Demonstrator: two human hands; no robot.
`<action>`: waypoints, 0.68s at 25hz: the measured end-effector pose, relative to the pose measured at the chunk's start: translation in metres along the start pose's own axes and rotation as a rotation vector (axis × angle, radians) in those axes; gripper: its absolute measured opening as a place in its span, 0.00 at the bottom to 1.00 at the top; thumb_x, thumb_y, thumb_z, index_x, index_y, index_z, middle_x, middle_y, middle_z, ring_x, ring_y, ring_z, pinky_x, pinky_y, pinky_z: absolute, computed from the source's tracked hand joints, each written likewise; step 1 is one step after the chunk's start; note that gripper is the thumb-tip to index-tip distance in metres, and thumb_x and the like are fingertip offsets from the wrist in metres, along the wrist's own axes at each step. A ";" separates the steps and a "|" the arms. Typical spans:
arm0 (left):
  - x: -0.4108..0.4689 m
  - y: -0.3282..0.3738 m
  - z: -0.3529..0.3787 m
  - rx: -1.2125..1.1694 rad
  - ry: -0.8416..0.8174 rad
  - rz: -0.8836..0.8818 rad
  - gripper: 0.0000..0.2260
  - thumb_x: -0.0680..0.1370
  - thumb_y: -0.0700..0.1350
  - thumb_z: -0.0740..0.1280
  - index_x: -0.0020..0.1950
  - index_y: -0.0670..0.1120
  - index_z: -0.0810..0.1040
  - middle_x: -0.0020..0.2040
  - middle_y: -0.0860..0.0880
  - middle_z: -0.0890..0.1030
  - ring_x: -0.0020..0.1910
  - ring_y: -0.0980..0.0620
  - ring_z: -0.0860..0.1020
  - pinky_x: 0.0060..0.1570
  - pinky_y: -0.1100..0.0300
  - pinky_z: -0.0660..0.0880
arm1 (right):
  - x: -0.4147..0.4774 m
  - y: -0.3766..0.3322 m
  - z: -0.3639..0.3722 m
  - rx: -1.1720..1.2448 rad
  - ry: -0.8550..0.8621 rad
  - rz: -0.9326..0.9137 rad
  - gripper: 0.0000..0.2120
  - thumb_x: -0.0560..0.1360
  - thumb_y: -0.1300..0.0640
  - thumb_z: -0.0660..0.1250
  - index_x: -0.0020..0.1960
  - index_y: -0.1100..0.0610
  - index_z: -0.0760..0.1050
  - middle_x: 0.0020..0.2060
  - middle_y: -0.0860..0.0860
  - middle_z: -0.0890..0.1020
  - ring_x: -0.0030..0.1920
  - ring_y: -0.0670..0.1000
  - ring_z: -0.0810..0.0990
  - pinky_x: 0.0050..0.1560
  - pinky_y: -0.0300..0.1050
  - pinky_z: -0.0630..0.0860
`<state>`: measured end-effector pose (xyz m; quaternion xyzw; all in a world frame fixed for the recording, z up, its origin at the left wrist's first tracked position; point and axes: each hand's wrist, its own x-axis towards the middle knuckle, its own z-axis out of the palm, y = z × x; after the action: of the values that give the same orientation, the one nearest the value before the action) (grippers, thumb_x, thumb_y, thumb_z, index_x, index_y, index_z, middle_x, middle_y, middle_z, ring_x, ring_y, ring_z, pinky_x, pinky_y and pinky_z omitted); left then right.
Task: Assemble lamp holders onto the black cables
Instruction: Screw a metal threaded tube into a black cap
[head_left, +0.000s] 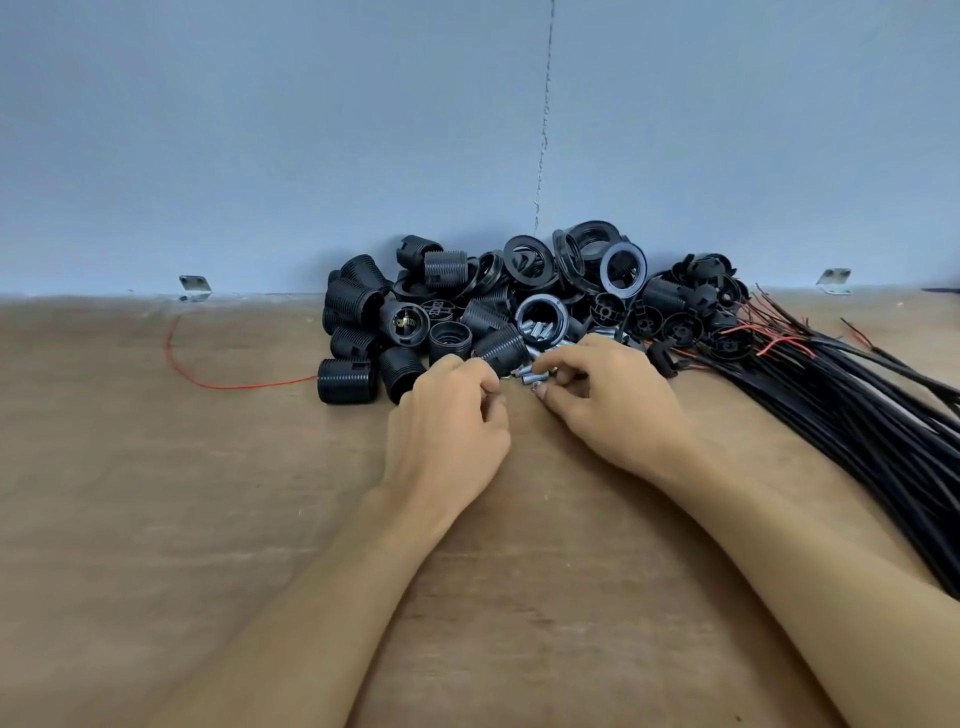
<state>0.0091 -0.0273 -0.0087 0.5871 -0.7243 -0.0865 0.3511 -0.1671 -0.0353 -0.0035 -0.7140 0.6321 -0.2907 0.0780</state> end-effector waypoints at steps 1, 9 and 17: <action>0.000 0.000 0.000 0.010 -0.010 0.021 0.02 0.77 0.48 0.69 0.48 0.55 0.80 0.47 0.56 0.78 0.47 0.48 0.80 0.46 0.51 0.77 | 0.000 0.001 0.000 0.018 0.003 0.002 0.07 0.75 0.50 0.71 0.52 0.42 0.80 0.44 0.43 0.76 0.45 0.44 0.76 0.52 0.49 0.77; 0.003 0.002 0.005 0.113 -0.074 0.181 0.07 0.80 0.53 0.65 0.51 0.53 0.81 0.43 0.55 0.72 0.43 0.47 0.78 0.38 0.55 0.70 | -0.007 0.001 -0.001 0.115 0.009 -0.050 0.09 0.73 0.55 0.73 0.51 0.43 0.79 0.41 0.37 0.79 0.36 0.34 0.75 0.44 0.38 0.71; 0.006 0.002 0.004 0.117 -0.140 0.209 0.12 0.81 0.56 0.64 0.62 0.62 0.82 0.45 0.53 0.72 0.46 0.45 0.78 0.41 0.55 0.70 | -0.014 -0.002 -0.004 0.043 -0.036 -0.087 0.11 0.76 0.57 0.69 0.56 0.46 0.83 0.44 0.42 0.78 0.41 0.40 0.74 0.47 0.39 0.71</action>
<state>0.0050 -0.0329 -0.0081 0.5203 -0.8081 -0.0480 0.2721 -0.1682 -0.0208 -0.0033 -0.7441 0.5926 -0.2945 0.0922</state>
